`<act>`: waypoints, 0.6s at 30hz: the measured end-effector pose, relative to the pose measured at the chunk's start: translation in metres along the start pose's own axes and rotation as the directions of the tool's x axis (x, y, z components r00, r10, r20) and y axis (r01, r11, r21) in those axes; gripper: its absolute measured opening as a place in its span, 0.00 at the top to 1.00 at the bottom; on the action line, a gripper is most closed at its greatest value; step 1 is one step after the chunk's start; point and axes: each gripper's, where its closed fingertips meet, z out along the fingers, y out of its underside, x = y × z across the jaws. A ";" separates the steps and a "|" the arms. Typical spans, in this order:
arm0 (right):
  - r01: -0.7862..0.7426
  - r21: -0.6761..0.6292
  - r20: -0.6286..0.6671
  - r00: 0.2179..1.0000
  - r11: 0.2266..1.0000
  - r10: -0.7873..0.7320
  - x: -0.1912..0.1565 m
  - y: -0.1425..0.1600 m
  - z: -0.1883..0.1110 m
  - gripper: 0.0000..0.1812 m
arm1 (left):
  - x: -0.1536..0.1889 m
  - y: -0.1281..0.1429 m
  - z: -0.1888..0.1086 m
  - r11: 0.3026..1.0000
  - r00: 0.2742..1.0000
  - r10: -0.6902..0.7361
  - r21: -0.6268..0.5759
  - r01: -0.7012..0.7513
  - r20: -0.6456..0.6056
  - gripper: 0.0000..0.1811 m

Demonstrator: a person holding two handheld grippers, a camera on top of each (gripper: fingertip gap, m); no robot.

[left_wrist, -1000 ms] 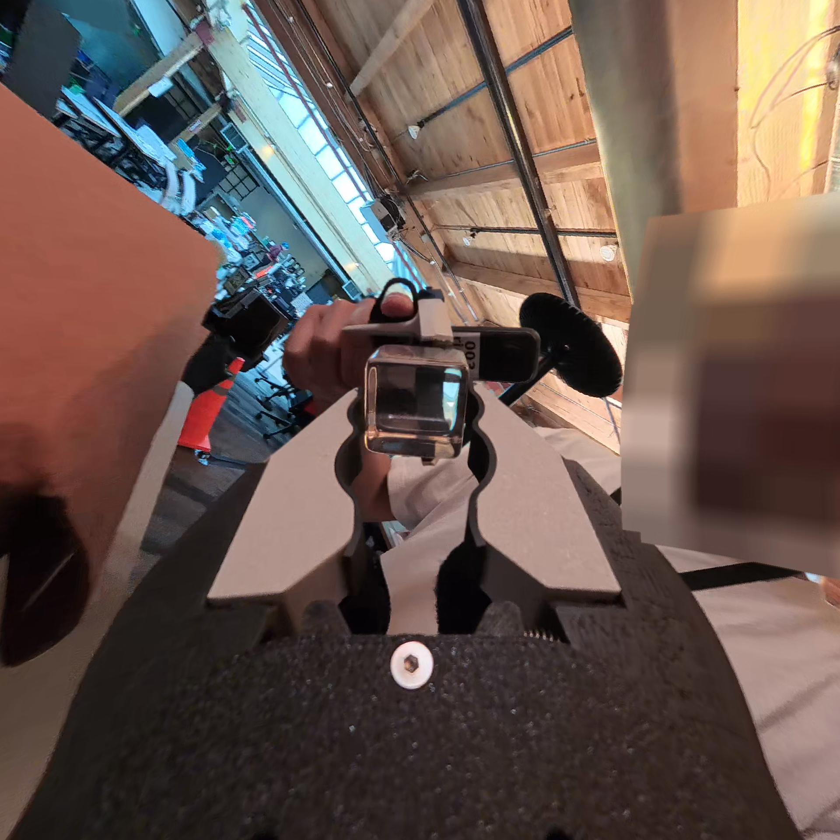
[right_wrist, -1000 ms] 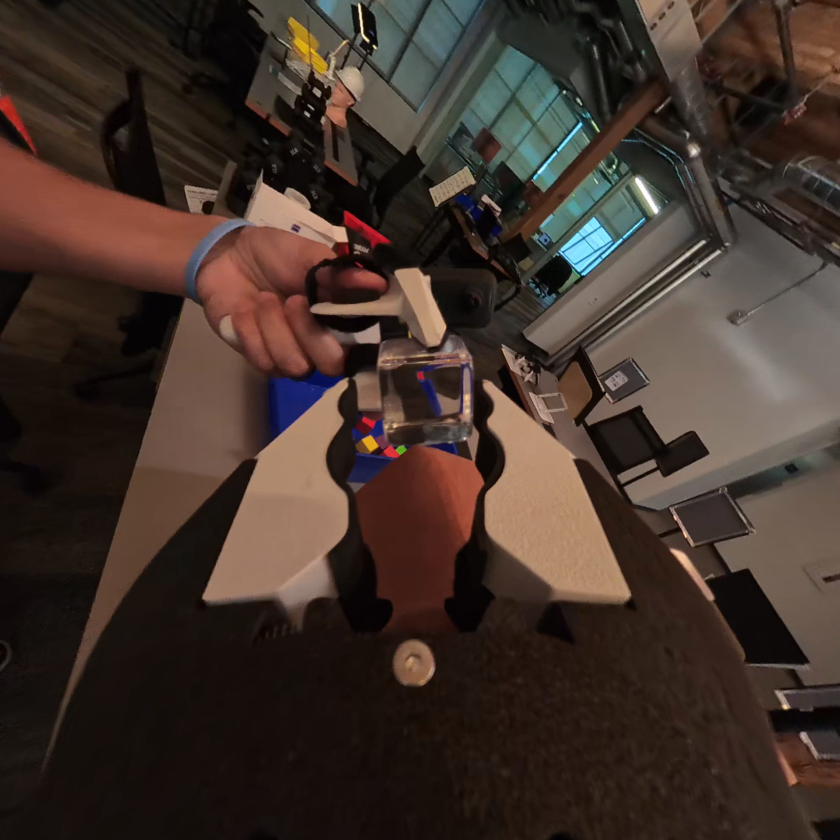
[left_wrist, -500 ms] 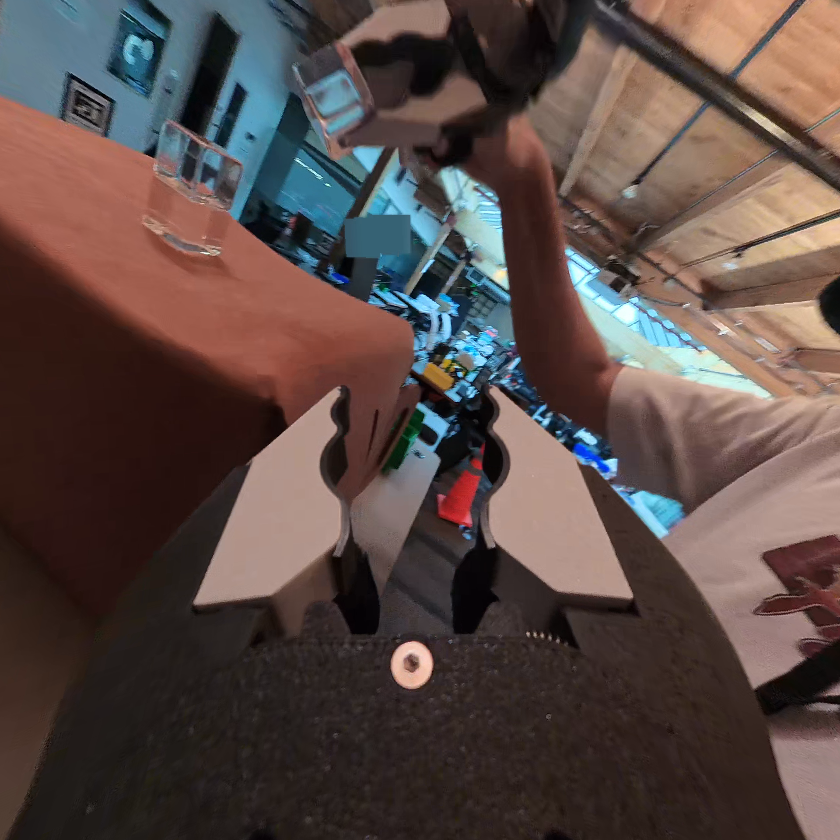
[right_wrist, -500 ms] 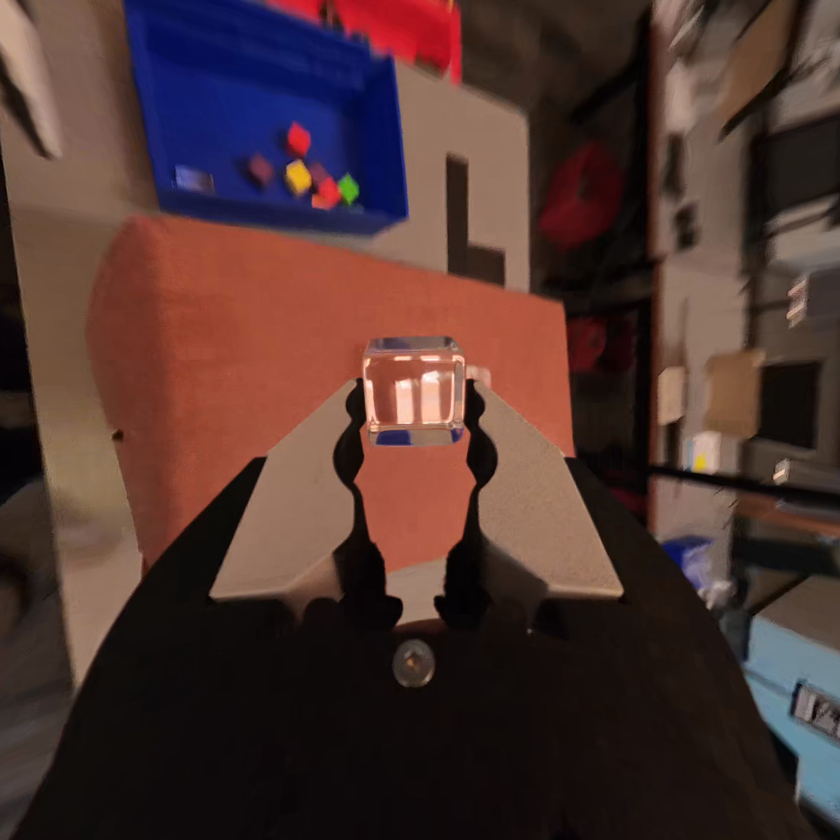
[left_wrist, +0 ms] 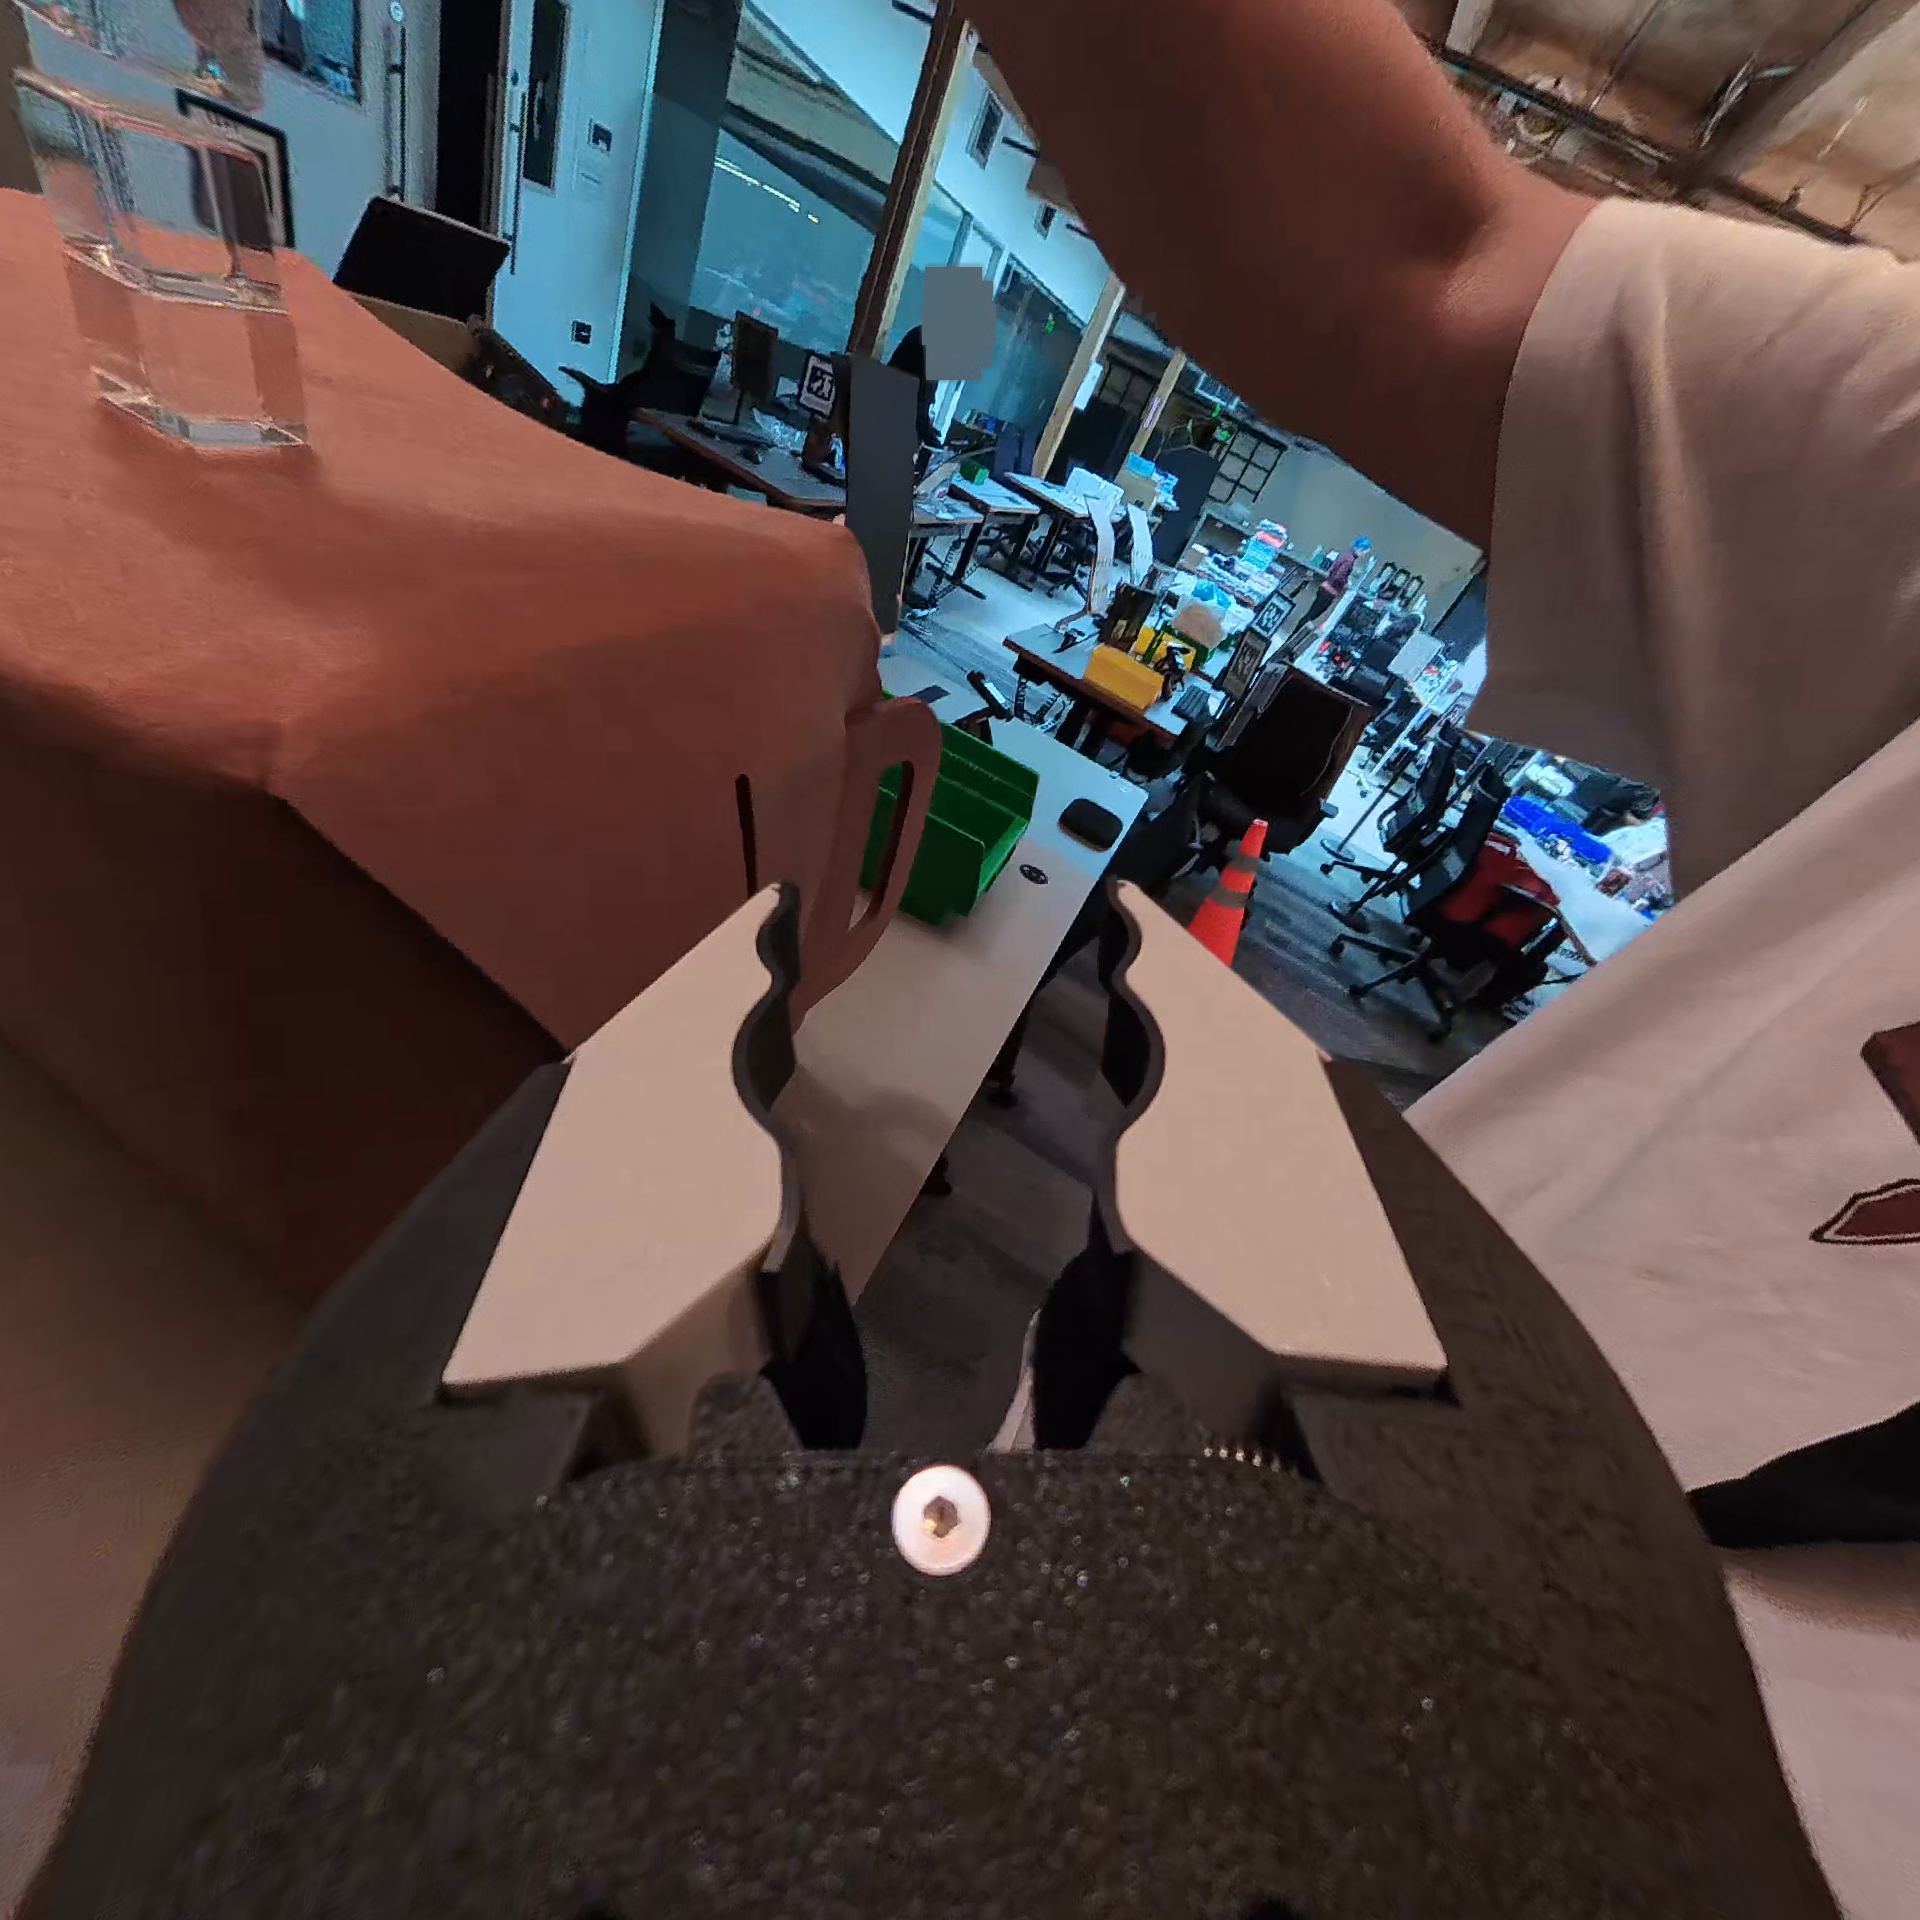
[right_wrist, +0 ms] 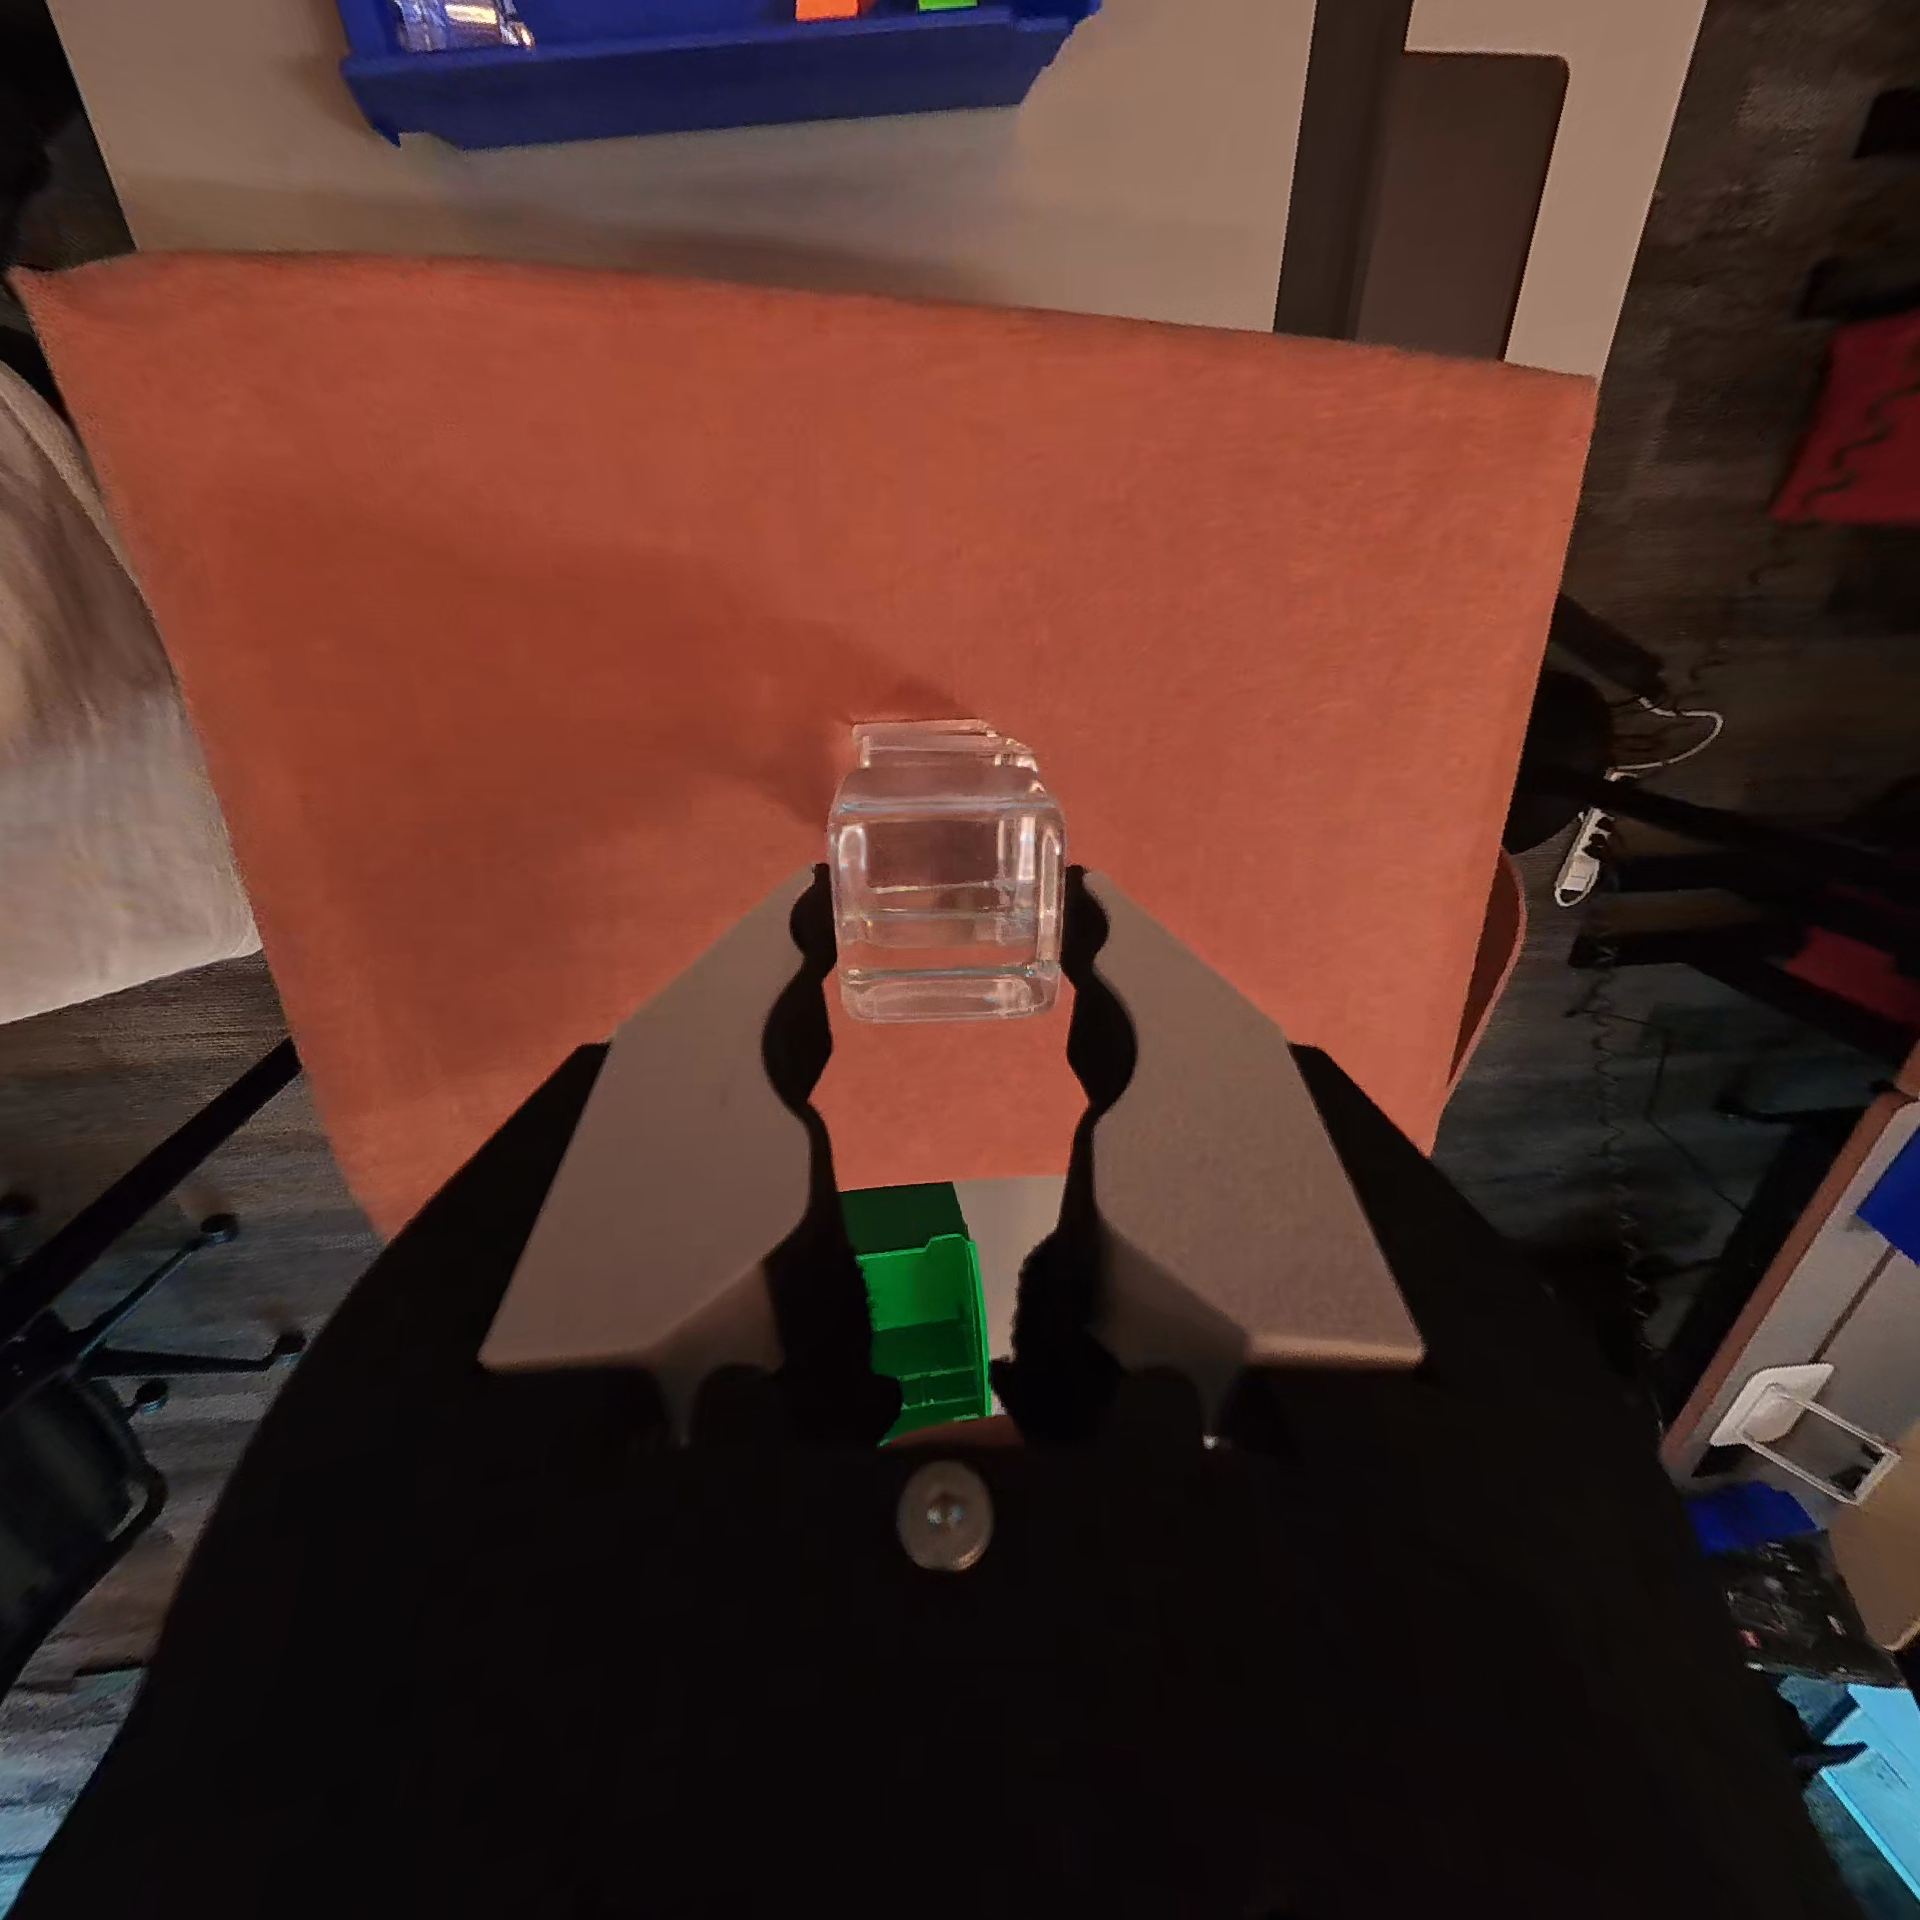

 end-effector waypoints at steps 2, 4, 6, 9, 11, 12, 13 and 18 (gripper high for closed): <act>0.000 -0.009 -0.003 1.000 1.000 0.000 0.003 0.001 0.002 0.77 | 0.004 0.001 0.002 1.000 1.000 0.014 -0.009 -0.014 0.000 0.68; 0.001 -0.029 -0.007 1.000 1.000 -0.001 0.005 0.002 0.004 0.77 | 0.006 0.001 0.003 1.000 1.000 0.018 -0.015 -0.018 -0.005 0.68; -0.005 -0.054 -0.008 1.000 0.999 0.004 0.006 0.003 0.007 0.77 | 0.006 0.001 0.003 1.000 1.000 0.022 -0.020 -0.022 0.000 0.68; -0.018 -0.070 0.006 1.000 0.997 0.019 0.004 0.002 0.010 0.77 | 0.006 0.001 0.003 1.000 1.000 0.017 -0.023 -0.017 0.003 0.68; -0.029 -0.071 0.016 0.999 0.997 0.031 0.004 0.001 0.011 0.77 | 0.005 0.002 0.003 1.000 1.000 0.011 -0.023 -0.011 0.004 0.68; -0.035 -0.069 0.022 0.999 0.997 0.037 0.004 0.001 0.011 0.77 | 0.005 0.002 0.002 1.000 1.000 0.007 -0.022 -0.007 0.003 0.68; -0.042 -0.070 0.028 0.999 0.997 0.044 0.004 0.001 0.012 0.77 | 0.005 0.003 0.002 1.000 1.000 0.002 -0.021 -0.002 0.003 0.68; -0.055 -0.081 0.038 0.998 0.995 0.058 0.005 0.004 0.015 0.77 | 0.005 0.005 0.001 1.000 1.000 -0.009 -0.021 0.009 0.000 0.68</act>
